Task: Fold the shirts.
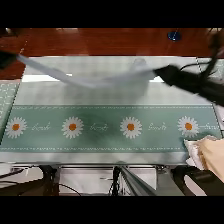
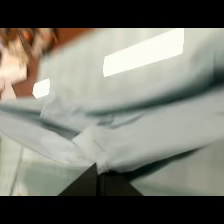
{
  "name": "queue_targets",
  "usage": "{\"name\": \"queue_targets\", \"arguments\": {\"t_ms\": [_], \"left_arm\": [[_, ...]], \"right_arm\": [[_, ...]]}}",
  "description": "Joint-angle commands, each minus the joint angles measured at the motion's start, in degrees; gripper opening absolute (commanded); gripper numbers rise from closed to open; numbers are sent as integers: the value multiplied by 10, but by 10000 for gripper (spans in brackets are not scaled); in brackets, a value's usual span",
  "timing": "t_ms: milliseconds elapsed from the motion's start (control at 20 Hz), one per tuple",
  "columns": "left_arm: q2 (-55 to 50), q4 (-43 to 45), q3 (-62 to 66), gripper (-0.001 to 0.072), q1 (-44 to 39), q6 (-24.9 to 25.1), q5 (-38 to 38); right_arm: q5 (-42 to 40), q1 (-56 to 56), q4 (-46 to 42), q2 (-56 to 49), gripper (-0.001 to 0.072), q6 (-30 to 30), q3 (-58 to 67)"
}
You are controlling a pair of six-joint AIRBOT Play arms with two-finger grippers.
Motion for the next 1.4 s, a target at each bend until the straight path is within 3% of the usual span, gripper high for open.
{"name": "queue_targets", "arguments": {"t_ms": [0, 300, 450, 600, 750, 900, 1050, 1200, 1350], "left_arm": [[150, -103, 66, 23, 1, 10, 34], [397, -39, 134, 23, 1, -2, 163], [492, 92, 135, 23, 1, -99, 183], [564, 227, 136, 22, 1, -178, 158], [594, 279, 144, 22, 1, -203, 64], [595, 312, 147, 23, 1, -218, -62], [590, 335, 107, 23, 1, -218, -105], [582, 323, -11, 23, 1, -217, -94], [541, 248, -152, 23, 1, -189, -91]], "right_arm": [[60, -63, -70, 53, 18, 19, 160], [211, -142, -262, 53, 18, 60, 478], [256, -154, -358, 53, 18, 79, 586], [322, -154, -387, 53, 18, 81, 649], [377, -154, -385, 61, 18, 81, 660], [499, -154, -400, 62, 18, 71, 660], [608, -154, -482, 42, 18, 24, 644], [589, -154, -456, 3, 18, 26, 566], [535, -154, -399, -79, 18, 30, 502]]}}
